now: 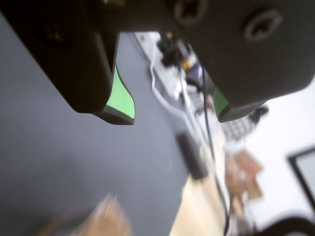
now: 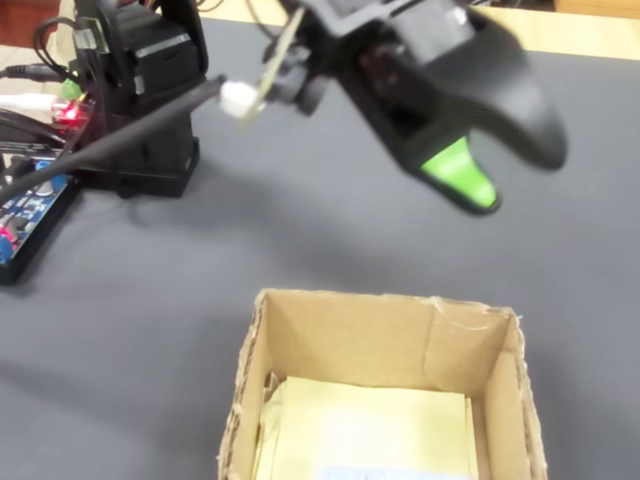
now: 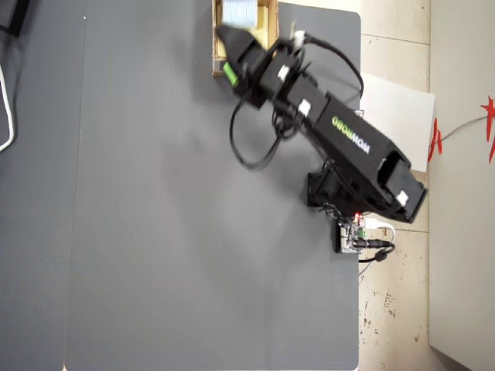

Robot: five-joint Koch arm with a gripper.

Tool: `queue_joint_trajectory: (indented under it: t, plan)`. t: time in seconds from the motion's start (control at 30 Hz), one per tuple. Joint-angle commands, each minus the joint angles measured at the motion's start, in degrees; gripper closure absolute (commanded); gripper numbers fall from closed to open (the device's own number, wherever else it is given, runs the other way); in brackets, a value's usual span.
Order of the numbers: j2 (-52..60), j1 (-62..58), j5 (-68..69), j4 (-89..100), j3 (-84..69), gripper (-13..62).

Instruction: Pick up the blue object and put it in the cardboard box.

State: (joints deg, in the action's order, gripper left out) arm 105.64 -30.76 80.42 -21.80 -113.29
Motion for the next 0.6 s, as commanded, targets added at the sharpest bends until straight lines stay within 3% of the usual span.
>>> queue_joint_trajectory:
  t: [0.0,0.57]
  plan:
    - [4.3,4.7,4.0,6.2,0.3,16.7]
    - [21.0,29.4,16.3,15.6,-23.6,15.6]
